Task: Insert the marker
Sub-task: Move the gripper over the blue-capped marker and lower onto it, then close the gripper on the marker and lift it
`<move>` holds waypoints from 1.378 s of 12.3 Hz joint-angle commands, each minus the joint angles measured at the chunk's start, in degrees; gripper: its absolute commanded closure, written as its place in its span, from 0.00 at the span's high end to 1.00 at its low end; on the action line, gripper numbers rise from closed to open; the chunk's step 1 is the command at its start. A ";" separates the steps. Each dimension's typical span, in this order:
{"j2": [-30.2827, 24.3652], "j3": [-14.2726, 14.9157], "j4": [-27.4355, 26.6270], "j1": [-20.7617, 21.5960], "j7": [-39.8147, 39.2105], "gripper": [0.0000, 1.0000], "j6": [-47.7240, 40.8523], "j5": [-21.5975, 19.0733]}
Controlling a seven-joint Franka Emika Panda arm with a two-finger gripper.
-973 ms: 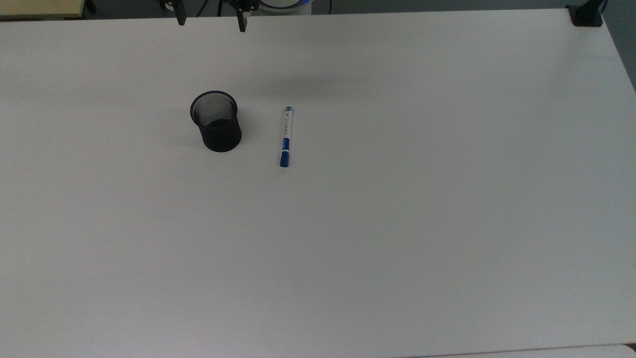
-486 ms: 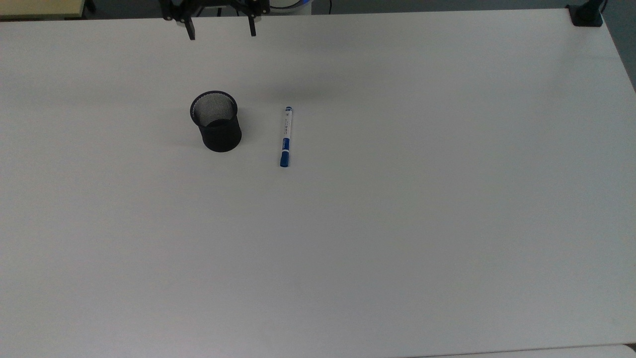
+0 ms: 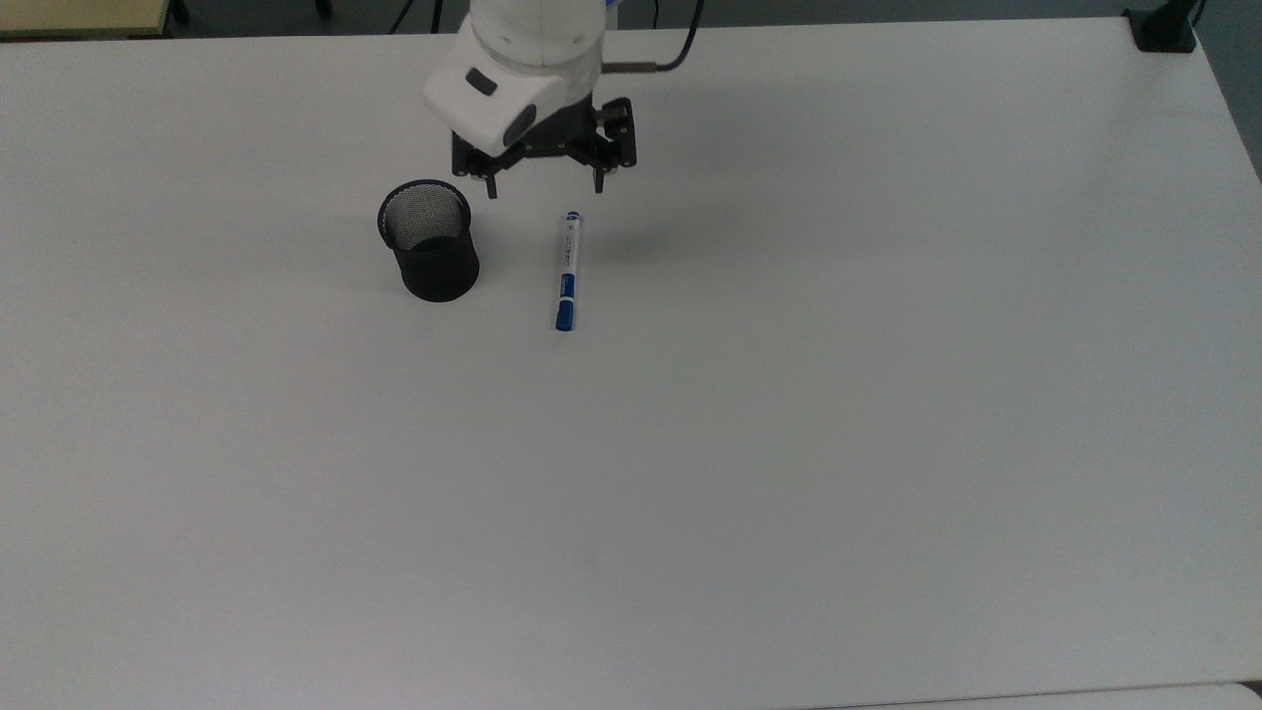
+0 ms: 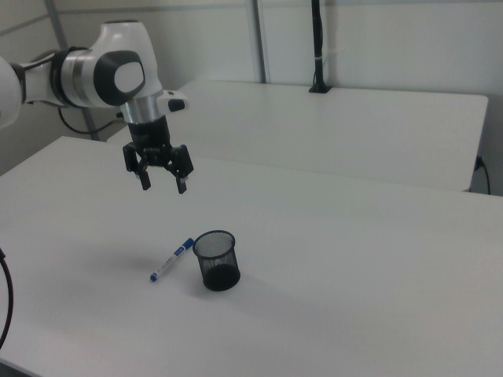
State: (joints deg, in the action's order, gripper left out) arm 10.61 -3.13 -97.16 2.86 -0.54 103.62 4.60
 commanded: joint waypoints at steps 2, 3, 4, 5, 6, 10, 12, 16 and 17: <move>3.97 0.23 -3.72 1.19 7.46 0.96 8.40 1.55; 4.58 0.23 -5.65 0.93 9.83 0.89 11.83 1.55; 5.63 0.23 -6.45 0.84 12.11 0.84 14.56 1.47; 6.60 0.23 -6.46 0.84 13.09 0.81 15.46 1.55; 8.09 0.23 -6.46 0.84 13.97 0.75 16.86 1.55; 11.17 0.23 -6.55 0.92 16.00 0.72 20.47 1.55; 12.67 0.23 -6.55 1.10 17.06 0.72 22.23 1.55; 13.29 0.23 -7.25 1.19 17.15 0.42 22.76 1.73; 13.29 0.23 -7.42 1.27 17.23 0.05 23.64 1.64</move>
State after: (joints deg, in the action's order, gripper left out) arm 24.69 -2.96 -102.83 3.82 15.07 124.50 5.39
